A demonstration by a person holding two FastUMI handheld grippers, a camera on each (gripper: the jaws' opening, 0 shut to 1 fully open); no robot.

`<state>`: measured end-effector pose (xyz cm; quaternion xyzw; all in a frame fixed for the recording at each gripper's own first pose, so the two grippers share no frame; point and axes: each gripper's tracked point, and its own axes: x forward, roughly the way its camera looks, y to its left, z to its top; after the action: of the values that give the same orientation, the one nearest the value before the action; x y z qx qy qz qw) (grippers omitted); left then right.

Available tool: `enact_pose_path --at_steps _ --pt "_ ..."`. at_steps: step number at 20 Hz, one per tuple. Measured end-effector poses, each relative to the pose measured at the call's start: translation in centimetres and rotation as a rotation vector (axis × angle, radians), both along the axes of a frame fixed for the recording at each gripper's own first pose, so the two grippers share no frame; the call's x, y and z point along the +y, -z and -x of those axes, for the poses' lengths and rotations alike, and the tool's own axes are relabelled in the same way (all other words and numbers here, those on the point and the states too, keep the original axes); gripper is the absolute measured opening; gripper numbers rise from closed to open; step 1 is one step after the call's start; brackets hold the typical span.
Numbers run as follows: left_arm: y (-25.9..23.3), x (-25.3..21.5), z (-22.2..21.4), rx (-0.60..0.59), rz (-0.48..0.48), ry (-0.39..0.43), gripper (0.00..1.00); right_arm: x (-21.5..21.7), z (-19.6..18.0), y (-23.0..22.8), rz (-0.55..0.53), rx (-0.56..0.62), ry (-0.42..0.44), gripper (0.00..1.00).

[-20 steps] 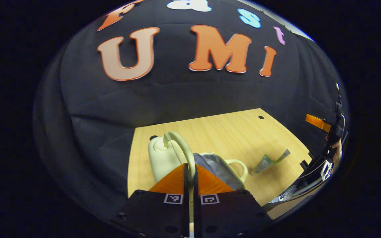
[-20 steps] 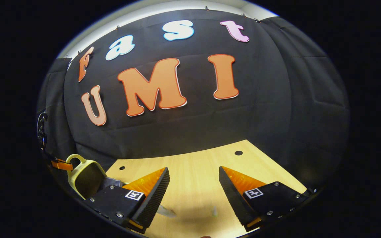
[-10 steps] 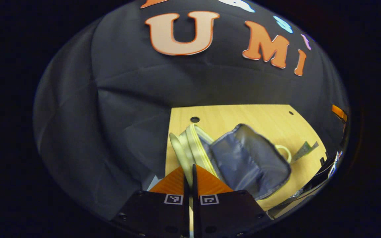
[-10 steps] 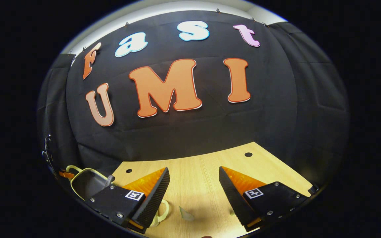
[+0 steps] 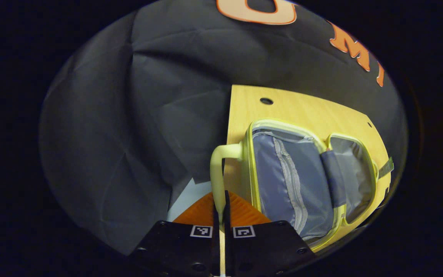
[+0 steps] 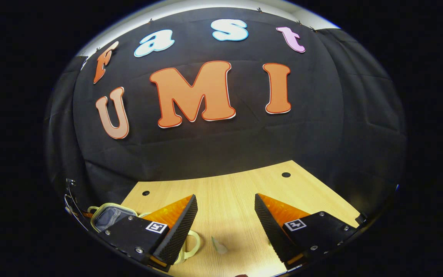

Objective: First open the suitcase, pack the skin care products into it, and then close the suitcase.

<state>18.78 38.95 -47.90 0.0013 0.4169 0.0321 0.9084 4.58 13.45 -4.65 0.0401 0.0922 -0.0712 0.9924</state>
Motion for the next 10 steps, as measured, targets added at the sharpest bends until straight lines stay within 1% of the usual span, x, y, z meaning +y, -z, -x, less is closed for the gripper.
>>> enact_pose_path --at_steps 1,3,4,5,7,9,10 --pt "0.5 0.5 0.2 0.01 -0.012 -0.027 0.06 -0.1 0.1 0.3 0.004 0.009 0.005 0.95" --pt "1.1 1.3 1.1 0.04 -0.048 -0.071 0.2 -0.3 0.1 0.6 0.01 0.019 0.008 0.95" --pt "0.8 1.3 1.3 0.036 -0.055 -0.083 0.21 -0.4 0.1 0.7 0.013 0.021 0.006 0.95" --pt "0.5 1.0 1.0 0.017 -0.041 -0.081 0.22 -0.4 0.2 0.8 0.016 0.023 0.004 0.95" --pt "-0.9 1.3 1.0 -0.031 -0.071 -0.113 0.67 -0.5 0.3 0.9 0.022 0.025 -0.004 0.95" --pt "-3.6 0.7 1.4 -0.092 -0.102 -0.138 0.99 -0.9 0.5 1.0 0.022 0.023 -0.01 0.95" --pt "-5.4 -0.1 1.3 -0.135 -0.113 -0.145 1.0 -1.3 0.6 1.0 0.02 0.019 -0.009 0.95"
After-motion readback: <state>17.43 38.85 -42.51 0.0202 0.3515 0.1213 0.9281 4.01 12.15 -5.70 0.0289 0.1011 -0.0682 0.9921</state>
